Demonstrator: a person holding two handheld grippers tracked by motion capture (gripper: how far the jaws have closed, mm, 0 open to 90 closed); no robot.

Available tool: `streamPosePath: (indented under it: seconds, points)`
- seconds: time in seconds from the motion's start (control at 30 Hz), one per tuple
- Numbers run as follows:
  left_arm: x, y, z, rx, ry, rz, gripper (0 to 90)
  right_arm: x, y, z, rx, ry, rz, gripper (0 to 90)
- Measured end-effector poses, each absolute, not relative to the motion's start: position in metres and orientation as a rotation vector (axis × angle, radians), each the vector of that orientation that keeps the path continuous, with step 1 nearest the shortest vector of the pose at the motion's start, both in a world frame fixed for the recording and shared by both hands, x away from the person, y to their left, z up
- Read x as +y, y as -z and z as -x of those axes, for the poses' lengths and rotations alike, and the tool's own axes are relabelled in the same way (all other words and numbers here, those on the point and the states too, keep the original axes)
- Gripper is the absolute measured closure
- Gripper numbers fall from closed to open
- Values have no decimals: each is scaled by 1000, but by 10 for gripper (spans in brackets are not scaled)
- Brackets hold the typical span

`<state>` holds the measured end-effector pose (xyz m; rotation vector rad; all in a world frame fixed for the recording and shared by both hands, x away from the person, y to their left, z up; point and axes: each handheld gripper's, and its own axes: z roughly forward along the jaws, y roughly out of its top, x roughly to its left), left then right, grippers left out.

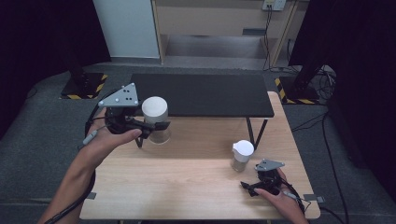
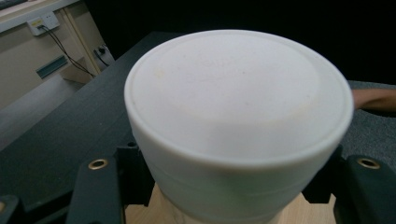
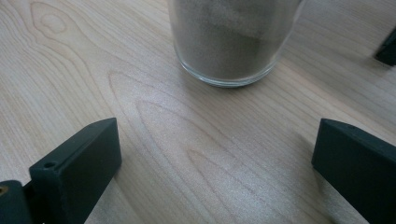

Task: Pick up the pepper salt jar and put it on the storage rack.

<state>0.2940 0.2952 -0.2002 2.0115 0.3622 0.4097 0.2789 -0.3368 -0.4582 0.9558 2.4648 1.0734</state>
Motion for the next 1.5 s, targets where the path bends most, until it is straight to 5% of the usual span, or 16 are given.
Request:
streamPosePath:
  seconds: [1.5]
  points:
    - [289, 195, -374, 430, -455, -1976, 341, -337, 458, -279, 2465, -1075, -954, 22]
